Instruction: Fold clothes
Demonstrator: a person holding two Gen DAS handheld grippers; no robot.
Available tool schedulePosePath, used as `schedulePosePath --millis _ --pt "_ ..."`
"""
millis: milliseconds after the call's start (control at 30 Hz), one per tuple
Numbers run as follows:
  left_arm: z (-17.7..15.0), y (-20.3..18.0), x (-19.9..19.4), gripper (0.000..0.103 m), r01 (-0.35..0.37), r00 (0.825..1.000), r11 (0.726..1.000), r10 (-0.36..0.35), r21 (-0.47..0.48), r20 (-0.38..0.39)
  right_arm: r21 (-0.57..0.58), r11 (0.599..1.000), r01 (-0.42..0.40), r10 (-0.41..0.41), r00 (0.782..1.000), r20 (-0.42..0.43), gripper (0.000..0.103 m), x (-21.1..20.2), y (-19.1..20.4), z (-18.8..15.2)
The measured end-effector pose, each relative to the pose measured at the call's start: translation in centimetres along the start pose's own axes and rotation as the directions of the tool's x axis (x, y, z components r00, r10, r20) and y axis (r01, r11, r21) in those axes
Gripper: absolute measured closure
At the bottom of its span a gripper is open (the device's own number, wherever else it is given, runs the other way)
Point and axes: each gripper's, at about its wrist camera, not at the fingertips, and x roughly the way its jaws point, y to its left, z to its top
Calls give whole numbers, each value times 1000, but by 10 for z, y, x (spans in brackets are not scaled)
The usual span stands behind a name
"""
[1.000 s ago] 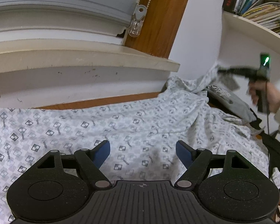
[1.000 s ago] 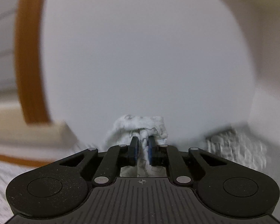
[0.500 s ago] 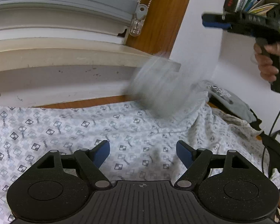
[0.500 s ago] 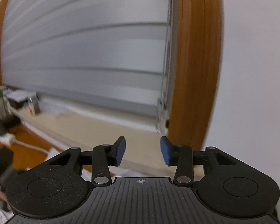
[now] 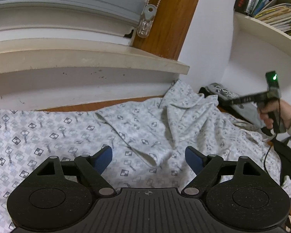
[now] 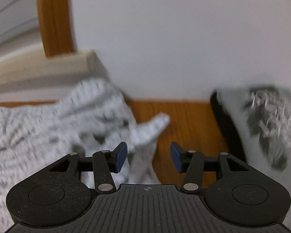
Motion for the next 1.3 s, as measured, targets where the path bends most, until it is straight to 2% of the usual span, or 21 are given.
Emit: schedulePosePath --millis 133,200,233,267,300,333,400,500,567,633,700,733,833,900,933,1067,1167,1300 --pt "1 -2 0 18 -3 1000 1000 2 6 4 16 998 -60 61 997 -50 53 9 -12 -12" --pt "1 -1 1 18 -3 1000 1000 3 3 0 9 998 -56 57 995 -77 54 8 -14 -17" --pt "1 -1 1 18 -3 1000 1000 3 0 -2 11 998 -58 59 995 -79 60 6 -16 -18" --pt "1 0 1 18 -3 1000 1000 3 -2 -1 16 998 -66 67 995 -75 79 5 -17 -18" --pt "1 0 0 18 -4 1000 1000 4 -4 1 16 998 -58 59 996 -62 85 3 -18 -18" --pt "1 0 0 18 -5 1000 1000 6 -6 4 7 1000 -29 29 999 -34 99 1 -19 -16" --pt "1 0 -1 18 -6 1000 1000 6 -6 7 25 997 77 -78 995 59 100 -11 -26 -9" --pt "1 0 0 17 -4 1000 1000 4 -5 2 89 966 244 -256 951 170 100 -29 -43 -1" --pt "1 0 0 17 -5 1000 1000 5 -4 -1 125 949 288 -307 935 180 99 -28 -52 1" --pt "0 0 0 17 -6 1000 1000 6 -2 1 127 923 363 -381 908 176 98 -29 -54 -1" --pt "0 0 0 17 -9 1000 1000 9 1 -2 123 907 404 -420 892 167 94 -34 -56 -6" --pt "0 0 0 17 -10 1000 1000 10 0 -2 127 907 402 -419 892 167 91 -39 -58 -9" --pt "1 0 1 17 -12 1000 1000 12 -2 -6 138 929 343 -363 917 167 84 -47 -54 -12" --pt "1 2 2 16 -13 1000 1000 13 -9 -11 107 971 215 -229 963 143 74 -55 -45 -18" --pt "1 2 2 16 -15 1000 1000 15 -12 -12 88 984 154 -165 978 130 70 -61 -40 -23" --pt "0 1 2 16 -16 1000 1000 16 -7 -16 1 999 46 -46 995 94 63 -94 -20 -54" --pt "0 0 3 16 -17 1000 1000 17 -2 -19 2 999 34 -34 998 56 59 -121 -19 -87" --pt "0 -1 3 15 -18 1000 1000 18 2 -22 67 997 49 -51 998 26 51 -153 -41 -127"
